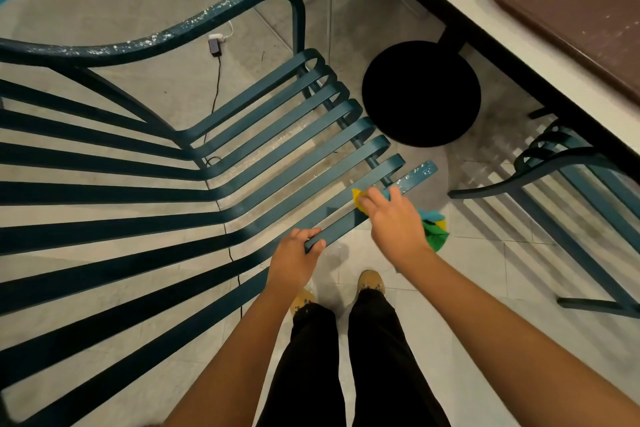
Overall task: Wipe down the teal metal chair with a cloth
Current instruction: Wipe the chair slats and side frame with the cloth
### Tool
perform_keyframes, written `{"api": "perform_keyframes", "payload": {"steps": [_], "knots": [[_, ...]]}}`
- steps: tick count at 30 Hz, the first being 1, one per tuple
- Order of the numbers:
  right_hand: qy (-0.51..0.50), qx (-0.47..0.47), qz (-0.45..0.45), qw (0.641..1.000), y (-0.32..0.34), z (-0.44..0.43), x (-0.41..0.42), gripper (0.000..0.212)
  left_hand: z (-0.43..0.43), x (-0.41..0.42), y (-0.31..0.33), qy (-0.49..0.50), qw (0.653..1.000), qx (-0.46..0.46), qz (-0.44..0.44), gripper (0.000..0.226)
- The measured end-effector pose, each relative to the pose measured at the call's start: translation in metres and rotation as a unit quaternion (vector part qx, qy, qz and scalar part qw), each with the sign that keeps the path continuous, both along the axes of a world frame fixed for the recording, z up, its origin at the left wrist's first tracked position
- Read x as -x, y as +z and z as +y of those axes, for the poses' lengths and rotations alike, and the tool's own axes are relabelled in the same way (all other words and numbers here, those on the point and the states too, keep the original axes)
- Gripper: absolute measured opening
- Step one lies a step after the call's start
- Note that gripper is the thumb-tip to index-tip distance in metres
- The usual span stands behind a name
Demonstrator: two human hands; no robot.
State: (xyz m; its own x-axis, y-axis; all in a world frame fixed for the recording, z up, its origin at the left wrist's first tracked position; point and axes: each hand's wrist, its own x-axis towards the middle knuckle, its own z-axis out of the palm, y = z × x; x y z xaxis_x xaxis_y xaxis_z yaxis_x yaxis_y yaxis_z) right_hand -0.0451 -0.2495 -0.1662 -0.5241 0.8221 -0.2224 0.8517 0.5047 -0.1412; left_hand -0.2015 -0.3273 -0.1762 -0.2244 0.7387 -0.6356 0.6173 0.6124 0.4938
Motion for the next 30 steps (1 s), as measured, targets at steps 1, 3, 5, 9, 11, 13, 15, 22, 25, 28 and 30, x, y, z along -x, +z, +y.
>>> {"api": "perform_keyframes", "payload": {"steps": [1, 3, 5, 9, 11, 13, 15, 22, 25, 28, 30], "knots": [[-0.006, 0.004, -0.004, 1.0, -0.001, 0.006, -0.006, 0.049, 0.0, 0.0, 0.0, 0.001, 1.0, -0.001, -0.002, 0.041], [-0.02, -0.008, -0.02, 1.0, -0.001, 0.018, -0.017, 0.048, 0.0, 0.0, 0.0, 0.005, 1.0, -0.005, -0.005, 0.04], [-0.033, -0.006, -0.034, 0.999, -0.002, 0.026, -0.021, 0.046, 0.0, 0.0, -0.001, 0.007, 1.0, 0.002, -0.008, 0.04], [-0.131, 0.042, 0.05, 0.989, 0.0, 0.029, -0.021, 0.042, 0.002, -0.002, 0.0, 0.029, 0.999, -0.025, -0.008, 0.039], [-0.232, 0.058, 0.161, 0.958, 0.006, 0.025, -0.021, 0.037, 0.004, -0.006, 0.008, 0.035, 0.994, -0.104, 0.0, 0.038], [-0.34, 0.076, 0.273, 0.897, 0.016, 0.022, -0.021, 0.035, 0.007, -0.016, 0.023, 0.047, 0.987, -0.141, -0.06, 0.038], [-0.424, 0.113, 0.327, 0.837, 0.02, 0.017, -0.022, 0.037, 0.009, -0.029, 0.033, 0.034, 0.98, -0.097, -0.167, 0.048], [-0.546, 0.294, 0.374, 0.689, 0.02, -0.009, -0.036, 0.021, 0.022, -0.058, 0.039, 0.074, 0.968, -0.035, -0.239, 0.031], [-0.477, 0.366, 0.363, 0.712, 0.026, -0.02, -0.049, 0.03, 0.023, -0.054, 0.034, 0.086, 0.968, -0.021, -0.235, 0.022], [-0.355, 0.376, 0.321, 0.793, 0.028, -0.025, -0.061, 0.051, 0.022, -0.048, 0.029, 0.077, 0.972, -0.026, -0.22, 0.021], [-0.264, 0.329, 0.265, 0.867, 0.022, -0.024, -0.065, 0.05, 0.022, -0.045, 0.025, 0.083, 0.975, -0.024, -0.207, 0.023]]}}
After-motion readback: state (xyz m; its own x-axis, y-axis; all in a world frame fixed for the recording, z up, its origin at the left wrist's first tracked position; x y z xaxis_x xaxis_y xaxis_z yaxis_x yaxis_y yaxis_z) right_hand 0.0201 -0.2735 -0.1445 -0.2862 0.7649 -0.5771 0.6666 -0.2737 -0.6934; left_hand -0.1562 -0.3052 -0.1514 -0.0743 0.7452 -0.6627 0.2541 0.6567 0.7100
